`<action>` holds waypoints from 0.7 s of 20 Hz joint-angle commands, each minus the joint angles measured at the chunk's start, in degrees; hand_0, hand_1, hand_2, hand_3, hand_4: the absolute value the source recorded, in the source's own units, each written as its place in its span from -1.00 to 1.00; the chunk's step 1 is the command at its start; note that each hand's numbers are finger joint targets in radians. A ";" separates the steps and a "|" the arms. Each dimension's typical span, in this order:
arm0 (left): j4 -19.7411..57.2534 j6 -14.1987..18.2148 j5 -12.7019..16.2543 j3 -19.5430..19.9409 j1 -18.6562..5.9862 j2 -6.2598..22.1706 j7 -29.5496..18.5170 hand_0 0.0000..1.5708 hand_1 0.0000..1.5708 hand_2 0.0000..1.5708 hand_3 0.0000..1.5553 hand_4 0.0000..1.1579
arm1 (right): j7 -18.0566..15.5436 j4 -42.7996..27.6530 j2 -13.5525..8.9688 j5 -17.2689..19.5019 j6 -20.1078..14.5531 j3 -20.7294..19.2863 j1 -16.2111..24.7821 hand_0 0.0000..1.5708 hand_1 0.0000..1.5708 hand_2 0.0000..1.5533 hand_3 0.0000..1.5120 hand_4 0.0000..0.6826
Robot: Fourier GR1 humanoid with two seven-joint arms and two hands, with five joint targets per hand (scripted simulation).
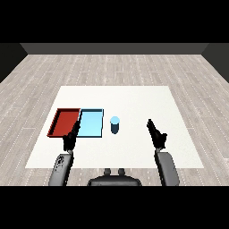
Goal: Pick the blue can and put it in the blue box
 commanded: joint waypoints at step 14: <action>-6.29 -6.58 8.06 5.51 -4.53 -1.03 -18.71 -1.00 -1.00 -1.00 -1.00 -1.00 | -14.18 8.74 5.34 -6.97 -5.30 2.77 -14.69 -1.00 -1.00 -1.00 -1.00 -1.00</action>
